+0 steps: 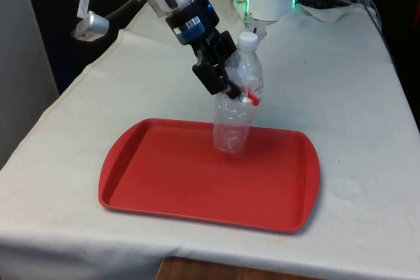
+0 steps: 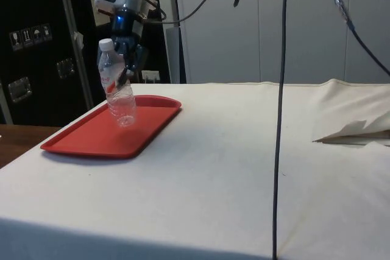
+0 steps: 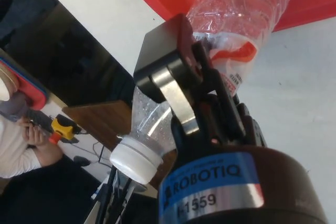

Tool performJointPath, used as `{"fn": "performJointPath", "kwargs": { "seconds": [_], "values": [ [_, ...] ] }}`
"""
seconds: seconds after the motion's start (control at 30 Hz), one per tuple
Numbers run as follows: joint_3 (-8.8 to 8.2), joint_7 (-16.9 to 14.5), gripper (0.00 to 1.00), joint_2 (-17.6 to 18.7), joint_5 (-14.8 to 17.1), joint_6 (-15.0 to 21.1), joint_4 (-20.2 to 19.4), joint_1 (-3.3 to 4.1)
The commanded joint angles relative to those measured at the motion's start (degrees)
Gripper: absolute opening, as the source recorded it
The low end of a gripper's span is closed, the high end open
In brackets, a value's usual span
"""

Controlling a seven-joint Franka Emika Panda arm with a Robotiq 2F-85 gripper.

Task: Place the bottle upright on the tray.

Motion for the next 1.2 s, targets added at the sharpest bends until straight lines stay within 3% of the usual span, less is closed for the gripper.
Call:
{"fn": "performJointPath", "kwargs": {
  "seconds": [0.0, 0.17, 0.2, 0.23, 0.4, 0.47, 0.5, 0.57, 0.67, 0.7, 0.73, 0.8, 0.97, 1.17],
  "values": [
    [0.11, -0.2, 0.33, 0.2, 0.2, -0.1, 0.2, -0.17],
    [-0.06, -0.7, 0.33, 0.9, 1.4, -0.9, 0.7, -0.52],
    [-0.34, -0.5, 0.33, 0.3, 1.1, -0.5, -0.1, -0.06],
    [-0.11, -0.9, 0.33, 1.1, 1.7, -1.0, 0.9, -0.57],
    [-1.03, -1.5, 0.33, 2.6, 3.2, -2.3, 2.6, -0.86],
    [-1.55, -1.4, 0.33, 2.6, 3.3, -2.1, 2.4, -0.46],
    [-1.38, -1.6, 0.33, 3.3, 3.6, -2.9, 3.5, -0.97],
    [-1.89, -1.8, 0.33, 4.3, 4.4, -3.7, 4.7, -1.20],
    [-2.46, -2.0, 0.33, 5.3, 5.3, -4.5, 5.9, -1.32],
    [-2.81, -2.0, 0.33, 5.0, 5.4, -4.1, 5.4, -0.92],
    [-2.75, -2.2, 0.33, 6.0, 5.9, -5.0, 6.6, -1.43],
    [-3.04, -2.3, 0.33, 6.5, 6.4, -5.4, 7.2, -1.55],
    [-3.55, -2.3, 0.33, 6.6, 7.0, -5.6, 7.2, -1.20],
    [-3.50, -2.5, 0.33, 7.0, 7.5, -6.2, 7.5, -1.55]
  ]
}}
